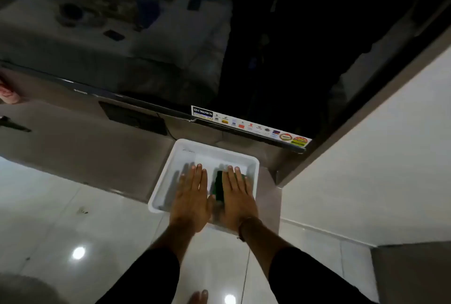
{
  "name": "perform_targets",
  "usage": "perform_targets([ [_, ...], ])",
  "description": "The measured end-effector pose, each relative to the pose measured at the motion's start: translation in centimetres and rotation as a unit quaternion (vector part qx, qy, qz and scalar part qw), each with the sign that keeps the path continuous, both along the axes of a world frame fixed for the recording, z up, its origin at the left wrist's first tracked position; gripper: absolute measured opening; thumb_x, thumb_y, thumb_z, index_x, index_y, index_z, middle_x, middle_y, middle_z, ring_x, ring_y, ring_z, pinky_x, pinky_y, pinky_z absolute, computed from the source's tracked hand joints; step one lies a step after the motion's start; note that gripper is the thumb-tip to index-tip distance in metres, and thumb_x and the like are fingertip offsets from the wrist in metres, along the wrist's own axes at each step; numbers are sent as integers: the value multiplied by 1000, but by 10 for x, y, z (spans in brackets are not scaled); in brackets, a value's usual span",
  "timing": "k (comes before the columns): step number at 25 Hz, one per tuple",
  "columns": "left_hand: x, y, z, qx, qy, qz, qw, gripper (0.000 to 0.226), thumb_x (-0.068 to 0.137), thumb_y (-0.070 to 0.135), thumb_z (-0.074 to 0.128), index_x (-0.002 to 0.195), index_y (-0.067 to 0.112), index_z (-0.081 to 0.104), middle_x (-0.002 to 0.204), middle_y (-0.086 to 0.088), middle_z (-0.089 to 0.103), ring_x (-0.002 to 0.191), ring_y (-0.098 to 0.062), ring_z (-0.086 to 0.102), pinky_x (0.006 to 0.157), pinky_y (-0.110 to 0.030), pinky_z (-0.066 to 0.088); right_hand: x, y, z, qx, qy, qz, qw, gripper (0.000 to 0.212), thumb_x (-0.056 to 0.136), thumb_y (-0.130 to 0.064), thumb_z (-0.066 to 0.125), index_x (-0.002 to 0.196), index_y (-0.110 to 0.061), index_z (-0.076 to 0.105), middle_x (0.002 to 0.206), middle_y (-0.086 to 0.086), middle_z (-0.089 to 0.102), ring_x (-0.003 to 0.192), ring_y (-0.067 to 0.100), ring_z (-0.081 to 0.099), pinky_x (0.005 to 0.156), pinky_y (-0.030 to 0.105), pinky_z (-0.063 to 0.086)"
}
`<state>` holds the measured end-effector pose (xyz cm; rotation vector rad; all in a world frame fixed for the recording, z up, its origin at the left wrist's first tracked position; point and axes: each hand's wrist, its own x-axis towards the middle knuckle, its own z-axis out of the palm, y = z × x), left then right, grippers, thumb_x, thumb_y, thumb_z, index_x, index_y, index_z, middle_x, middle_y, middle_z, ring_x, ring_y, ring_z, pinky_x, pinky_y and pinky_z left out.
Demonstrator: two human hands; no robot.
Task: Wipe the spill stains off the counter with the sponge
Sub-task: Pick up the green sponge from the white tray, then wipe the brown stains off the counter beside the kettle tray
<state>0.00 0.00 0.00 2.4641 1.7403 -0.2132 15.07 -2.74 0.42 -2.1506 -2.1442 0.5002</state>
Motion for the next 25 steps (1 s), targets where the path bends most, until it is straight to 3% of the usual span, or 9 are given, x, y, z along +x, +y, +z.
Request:
perform_targets([
  [5,-8,29,-29,-23,-63,-2,998,74,110,48,21,164,7,-9,172,-20,-18,156,-37,-24,128,-53,-10,-14,23,-31,-62,-21,-40,997,81,107,-51,35,163,-14,-11,175,6,-12,161,27,-14,132,51,0],
  [10,-11,32,-29,-34,-53,-18,998,75,110,46,24,163,7,-12,171,-19,-20,155,-36,-26,128,-53,-10,-9,23,-33,-57,-35,-26,997,83,108,-40,44,162,-13,-13,174,6,-16,160,26,-16,131,46,-4],
  [13,-9,27,-5,-27,-28,-33,999,79,111,47,27,157,9,-23,166,-17,-29,150,-35,-33,129,-54,-9,-10,17,-11,-29,-12,-22,999,83,108,-34,46,162,-17,-15,172,2,-21,152,21,-27,125,41,-11],
  [17,8,-3,41,-15,-28,-58,998,80,111,47,30,157,10,-25,167,-14,-28,149,-31,-34,128,-53,-12,4,-16,38,56,-6,-44,997,82,107,-21,52,163,-17,-8,175,5,-10,153,22,-23,123,42,-11],
  [21,71,-53,74,2,-44,-123,991,80,111,47,30,159,10,-23,169,-14,-25,153,-31,-27,127,-50,-13,60,-89,72,84,-22,-105,991,80,105,-20,54,164,-15,0,175,10,-1,158,28,-13,124,43,-7],
  [25,179,-129,86,19,-69,-219,973,81,110,52,28,162,9,-16,168,-14,-25,155,-33,-24,128,-51,-10,149,-189,89,116,-37,-199,972,79,100,0,52,164,-11,5,175,13,6,162,32,-2,130,45,3],
])
